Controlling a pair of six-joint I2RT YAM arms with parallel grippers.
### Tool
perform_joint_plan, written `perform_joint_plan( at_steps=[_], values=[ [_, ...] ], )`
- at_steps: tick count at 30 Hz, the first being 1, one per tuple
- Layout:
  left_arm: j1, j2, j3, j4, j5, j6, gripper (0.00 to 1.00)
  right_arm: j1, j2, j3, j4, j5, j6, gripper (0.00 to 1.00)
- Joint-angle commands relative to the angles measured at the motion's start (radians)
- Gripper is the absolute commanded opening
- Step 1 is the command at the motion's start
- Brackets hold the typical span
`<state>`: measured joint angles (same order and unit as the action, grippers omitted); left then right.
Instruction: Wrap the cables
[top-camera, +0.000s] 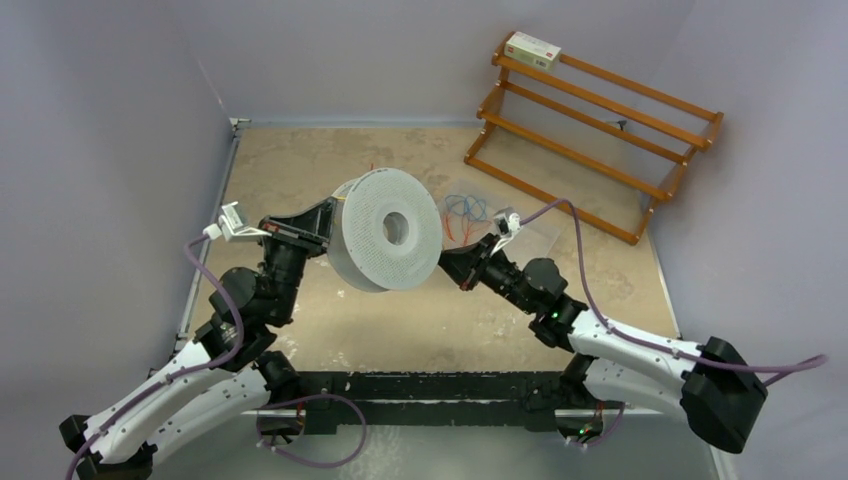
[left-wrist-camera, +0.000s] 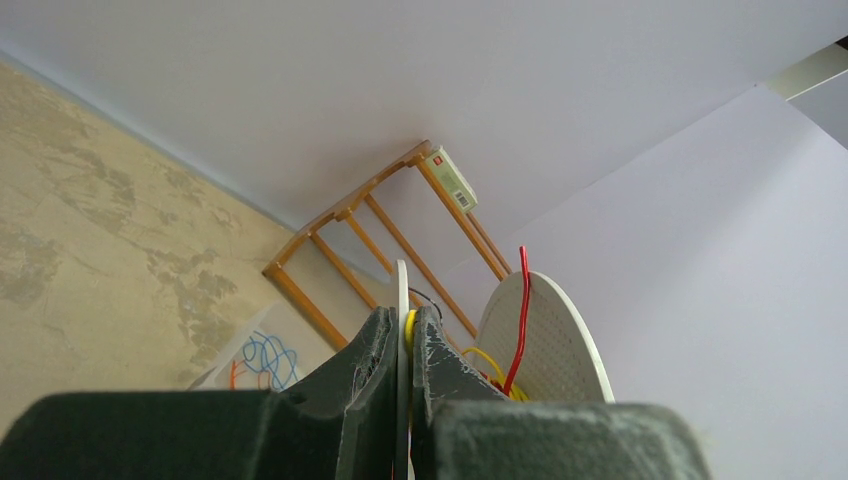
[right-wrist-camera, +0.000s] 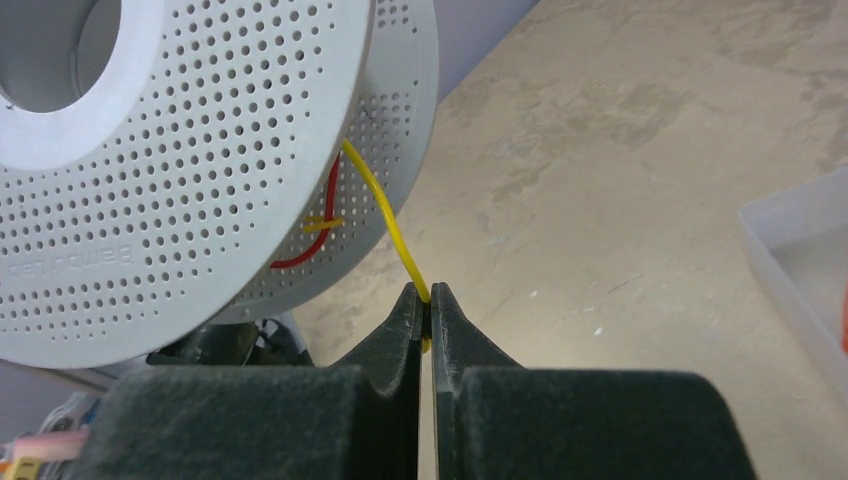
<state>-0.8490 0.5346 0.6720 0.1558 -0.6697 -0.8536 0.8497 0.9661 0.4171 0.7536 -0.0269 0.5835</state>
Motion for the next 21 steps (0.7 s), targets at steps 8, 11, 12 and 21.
perform_joint_plan(
  at_steps=[8,11,12,21],
  values=[
    [0.005,0.008,0.009,0.162,-0.011,-0.02,0.0,0.074,0.112,-0.084,0.467,-0.143,0.156,0.0],
    [0.004,0.015,0.005,0.176,-0.01,-0.024,0.0,0.108,0.144,-0.091,0.563,-0.133,0.174,0.0],
    [0.005,0.017,0.005,0.179,-0.009,-0.025,0.0,0.116,0.157,-0.093,0.601,-0.127,0.181,0.0],
    [0.005,0.019,-0.031,0.185,0.015,-0.068,0.0,0.147,0.275,-0.05,0.841,-0.07,0.245,0.0]
  ],
)
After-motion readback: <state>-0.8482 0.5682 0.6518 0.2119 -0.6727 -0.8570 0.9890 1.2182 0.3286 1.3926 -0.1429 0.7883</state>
